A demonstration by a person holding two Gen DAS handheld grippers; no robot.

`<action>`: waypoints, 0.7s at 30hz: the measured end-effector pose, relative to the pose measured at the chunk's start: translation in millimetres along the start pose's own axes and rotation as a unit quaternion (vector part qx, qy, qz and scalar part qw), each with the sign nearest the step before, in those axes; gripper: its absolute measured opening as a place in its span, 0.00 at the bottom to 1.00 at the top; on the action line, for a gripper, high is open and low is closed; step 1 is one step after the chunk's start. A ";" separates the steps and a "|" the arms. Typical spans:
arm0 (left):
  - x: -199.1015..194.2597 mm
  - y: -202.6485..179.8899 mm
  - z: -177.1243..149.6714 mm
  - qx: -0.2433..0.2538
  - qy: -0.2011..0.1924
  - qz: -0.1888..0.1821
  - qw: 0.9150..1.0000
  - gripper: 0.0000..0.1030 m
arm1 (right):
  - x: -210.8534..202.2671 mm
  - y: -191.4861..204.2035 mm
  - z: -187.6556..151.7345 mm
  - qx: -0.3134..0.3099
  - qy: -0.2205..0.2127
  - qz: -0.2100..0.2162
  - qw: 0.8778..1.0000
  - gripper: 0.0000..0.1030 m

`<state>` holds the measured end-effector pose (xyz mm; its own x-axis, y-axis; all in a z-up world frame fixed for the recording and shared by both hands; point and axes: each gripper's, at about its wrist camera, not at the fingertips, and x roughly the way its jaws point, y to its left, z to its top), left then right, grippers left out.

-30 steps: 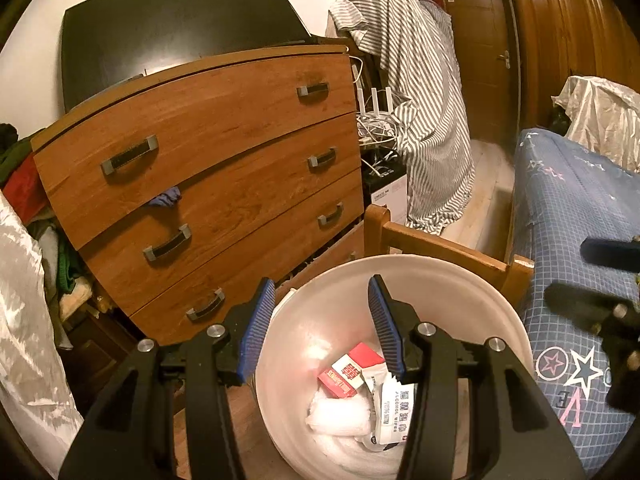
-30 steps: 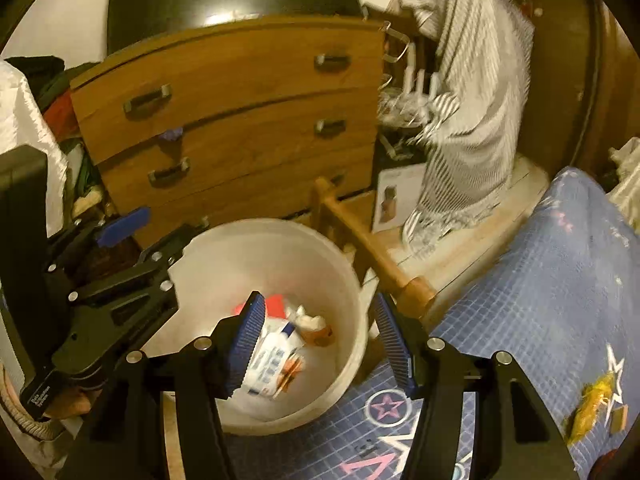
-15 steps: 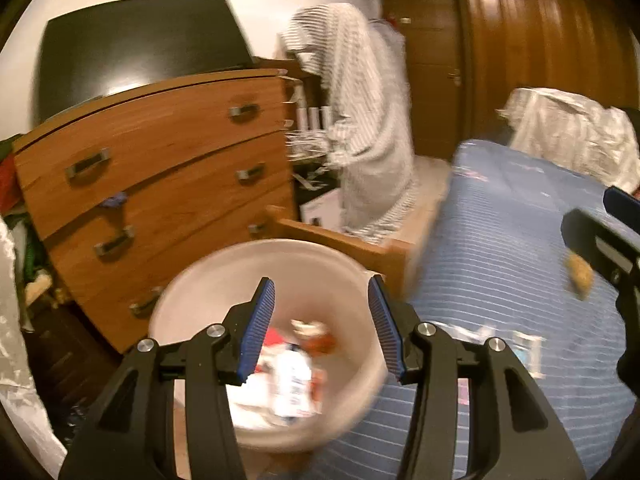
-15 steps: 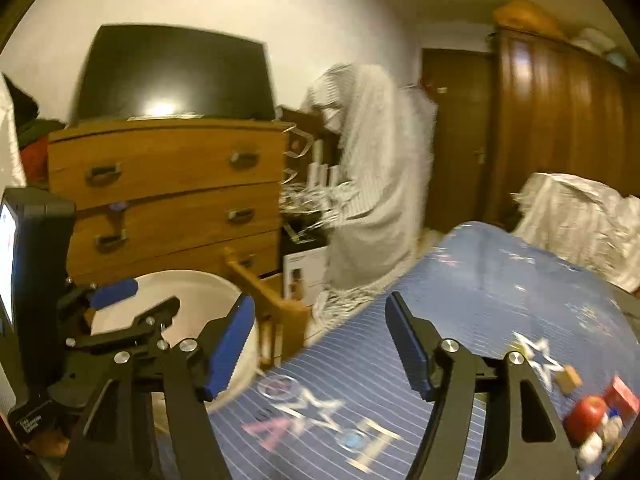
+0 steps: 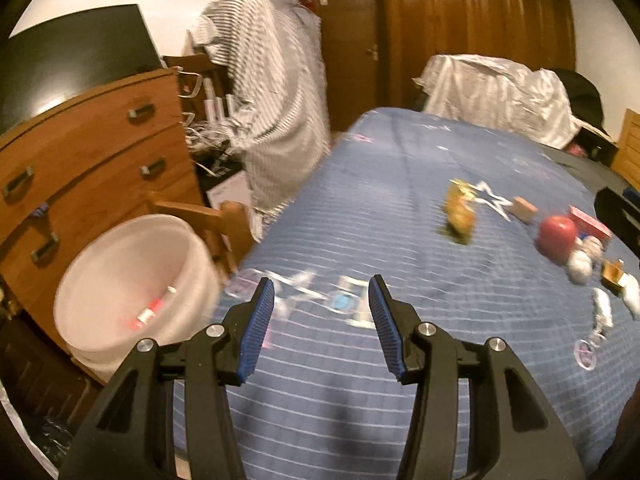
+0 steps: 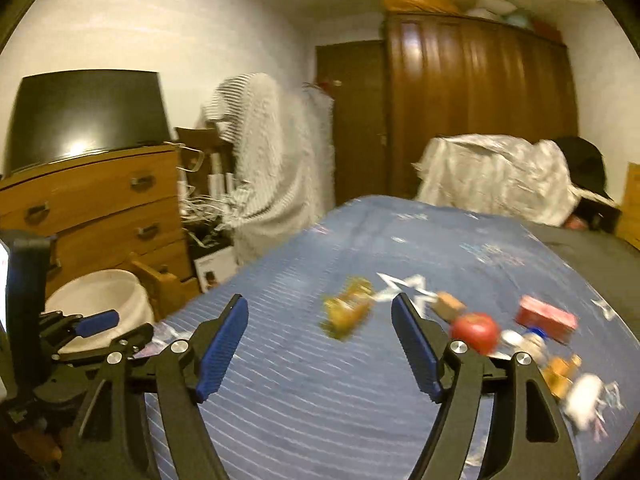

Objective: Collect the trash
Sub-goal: 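Move both tools back to the trash on the bedspread, then grasp the white foam sheet with the right tool while the left tool grasps the tan cardboard box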

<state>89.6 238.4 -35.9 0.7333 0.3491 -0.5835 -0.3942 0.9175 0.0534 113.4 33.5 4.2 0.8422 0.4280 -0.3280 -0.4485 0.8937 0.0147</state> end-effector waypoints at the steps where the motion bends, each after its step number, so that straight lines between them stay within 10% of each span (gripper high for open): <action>1: -1.3 -11.3 -4.4 0.001 0.005 -0.006 1.000 0.50 | -5.2 -15.9 -7.5 0.005 0.004 -0.012 1.000 0.74; 11: 1.5 -101.2 -46.4 0.052 0.055 -0.075 0.994 0.53 | -39.4 -173.5 -72.0 0.112 0.048 -0.120 0.985 0.74; 21: 1.3 -156.1 -56.6 0.095 0.067 -0.098 0.988 0.54 | -12.9 -315.8 -132.8 0.286 0.130 -0.169 0.934 0.81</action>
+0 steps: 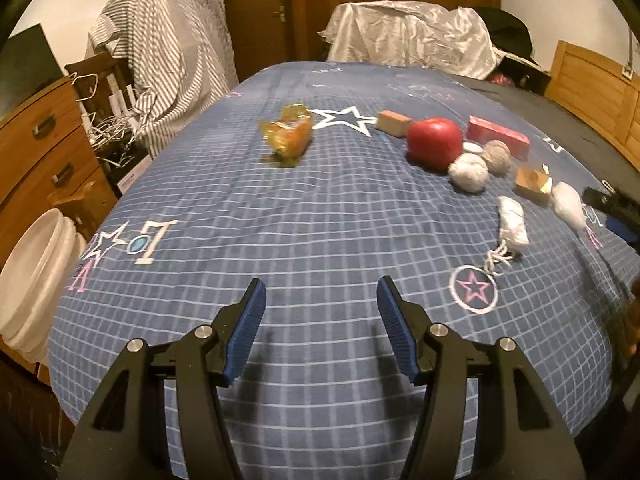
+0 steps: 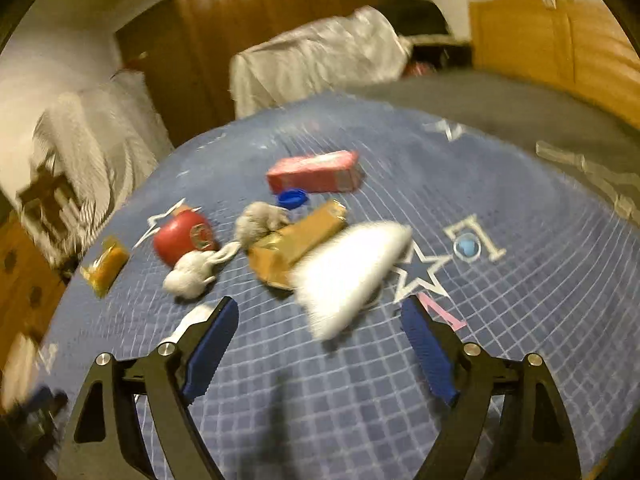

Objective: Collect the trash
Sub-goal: 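Grasp the white foam sheet with the right tool while the left tool grasps the tan cardboard box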

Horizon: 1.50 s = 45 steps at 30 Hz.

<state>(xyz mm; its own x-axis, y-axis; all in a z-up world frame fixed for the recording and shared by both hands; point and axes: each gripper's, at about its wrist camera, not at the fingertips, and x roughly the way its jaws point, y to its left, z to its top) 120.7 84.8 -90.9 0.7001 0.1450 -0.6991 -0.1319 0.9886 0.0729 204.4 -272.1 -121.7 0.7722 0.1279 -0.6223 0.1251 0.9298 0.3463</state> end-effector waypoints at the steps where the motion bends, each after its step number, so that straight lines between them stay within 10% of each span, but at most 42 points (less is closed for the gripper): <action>1: 0.5 -4.5 0.4 0.005 0.001 -0.001 1.000 0.54 | 8.0 -8.1 5.0 0.020 0.002 0.006 1.000 0.81; 5: 0.7 -12.4 2.5 0.016 0.003 0.000 1.000 0.55 | 41.5 -13.8 18.2 0.041 0.039 0.009 0.998 0.80; 13: -1.6 -26.5 9.1 0.031 -0.001 0.000 1.000 0.57 | 61.4 -22.5 14.0 0.077 0.076 0.037 0.994 0.46; 19: -12.5 -50.6 19.6 0.059 -0.019 -0.019 0.998 0.58 | 31.2 -35.2 7.6 0.099 0.042 0.079 0.991 0.44; 31: 0.9 -163.8 79.1 0.167 -0.042 -0.159 0.972 0.60 | -5.9 -89.7 -7.7 0.081 -0.034 -0.001 0.996 0.44; 45: 119.1 -261.4 116.4 0.236 0.065 -0.188 0.951 0.63 | 6.8 -120.5 -17.4 0.137 -0.017 0.067 0.988 0.45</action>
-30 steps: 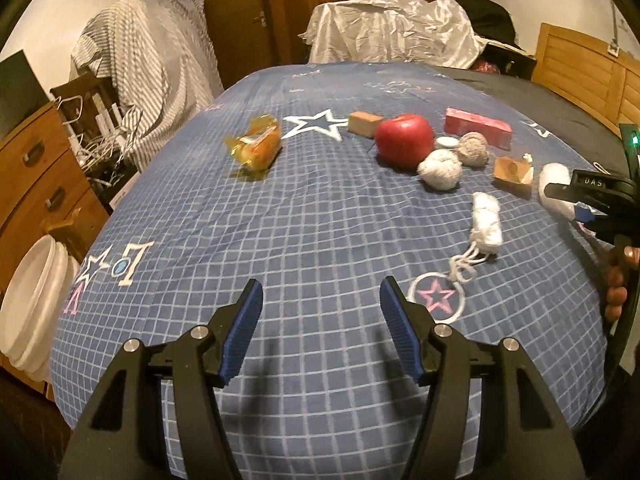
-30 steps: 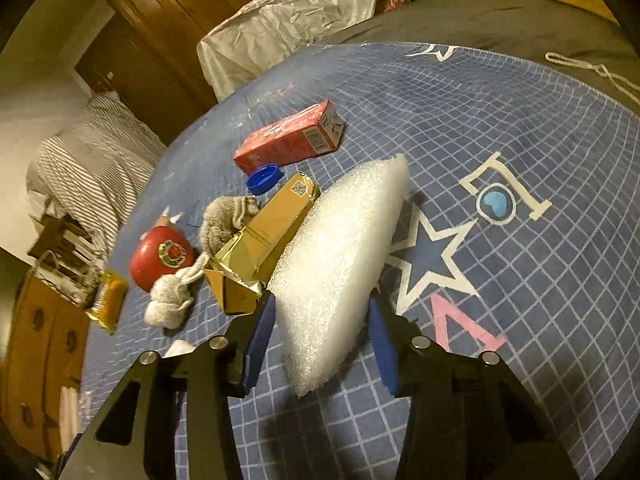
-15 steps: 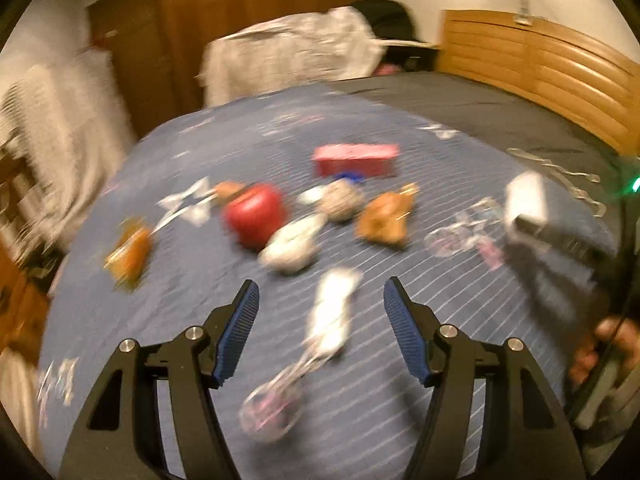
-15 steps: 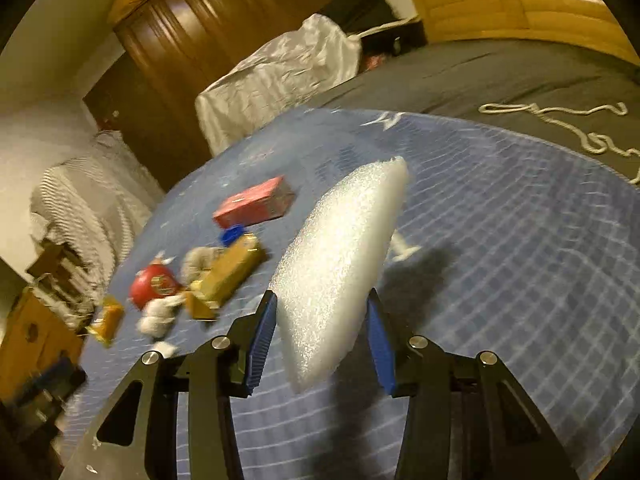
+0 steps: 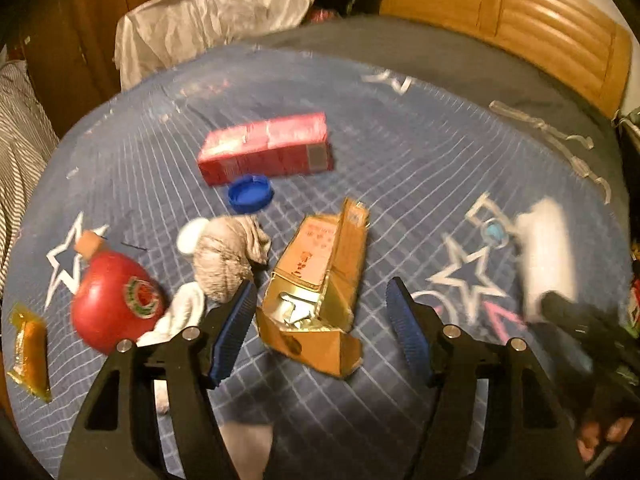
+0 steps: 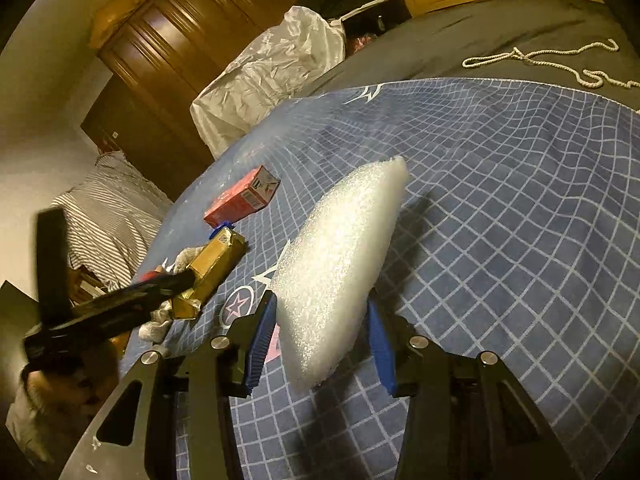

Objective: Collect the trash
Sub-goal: 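Grasp the white foam sheet with the right tool while the left tool grasps the tan cardboard box, then lift the foam sheet and cardboard box and carry them over the bucket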

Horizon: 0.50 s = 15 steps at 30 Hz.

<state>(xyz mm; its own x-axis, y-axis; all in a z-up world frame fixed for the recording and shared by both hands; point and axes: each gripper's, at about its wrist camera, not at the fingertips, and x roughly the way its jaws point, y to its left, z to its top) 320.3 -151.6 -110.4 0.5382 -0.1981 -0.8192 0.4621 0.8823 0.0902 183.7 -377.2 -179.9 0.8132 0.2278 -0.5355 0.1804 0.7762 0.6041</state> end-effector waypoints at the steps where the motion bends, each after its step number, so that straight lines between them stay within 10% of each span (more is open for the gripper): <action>1: 2.8 1.2 0.8 -0.002 0.003 0.004 1.000 0.63 | -0.6 -1.0 0.0 0.000 0.000 0.002 1.000 0.45; 7: 29.3 3.5 -0.4 -0.029 0.032 -0.007 0.999 0.61 | 0.1 -1.9 -0.6 0.002 0.001 0.009 1.000 0.45; 15: 19.3 -1.1 5.2 -0.023 0.023 0.006 0.999 0.32 | -0.8 -6.6 -0.7 0.002 0.001 0.013 1.000 0.45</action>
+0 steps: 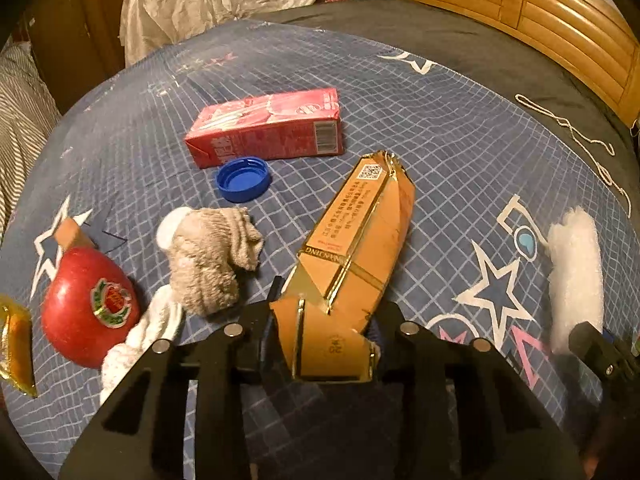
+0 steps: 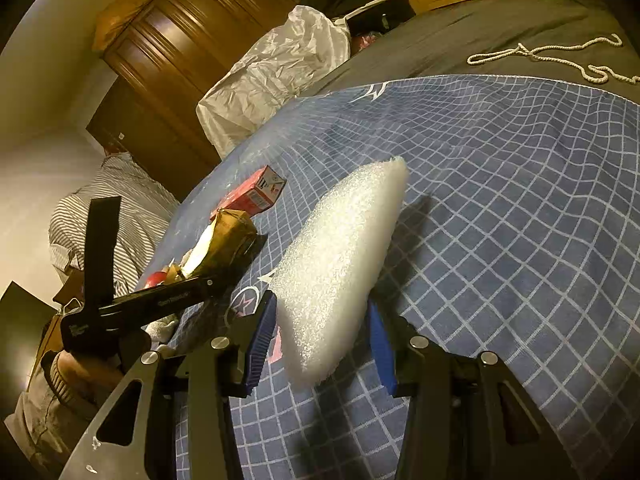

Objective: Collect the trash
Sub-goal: 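Lift the foam sheet and cardboard box and carry them over the bucket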

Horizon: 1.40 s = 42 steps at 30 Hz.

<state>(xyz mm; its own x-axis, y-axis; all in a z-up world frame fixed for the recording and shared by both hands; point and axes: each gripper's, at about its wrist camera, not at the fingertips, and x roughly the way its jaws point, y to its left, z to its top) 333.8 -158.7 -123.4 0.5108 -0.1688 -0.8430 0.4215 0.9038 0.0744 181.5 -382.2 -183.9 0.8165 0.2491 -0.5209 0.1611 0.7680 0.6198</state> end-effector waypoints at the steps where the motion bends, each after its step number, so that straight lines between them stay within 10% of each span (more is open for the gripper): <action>1: -4.2 0.5 -0.8 -0.001 -0.003 -0.002 1.000 0.32 | 0.0 0.2 -0.1 0.000 0.000 0.000 1.000 0.45; 13: -120.7 12.9 -69.4 -0.056 -0.089 0.006 0.994 0.32 | -1.0 2.4 1.9 -0.015 -0.002 0.010 1.000 0.45; 27: -186.1 116.0 -219.1 -0.211 -0.071 0.149 0.963 0.32 | -13.6 54.2 -9.1 -0.126 -0.021 -0.038 0.991 0.45; 42: -254.1 189.6 -267.7 -0.296 -0.134 0.231 0.917 0.32 | -55.1 271.6 -99.9 -0.348 0.041 0.114 0.930 0.45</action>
<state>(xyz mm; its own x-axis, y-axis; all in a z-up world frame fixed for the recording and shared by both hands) 83.4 160.9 -37.7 0.7316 0.2674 -0.6271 -0.3271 0.9448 0.0212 124.8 -128.4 -45.5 0.7361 0.4746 -0.4826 -0.4324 0.8783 0.2042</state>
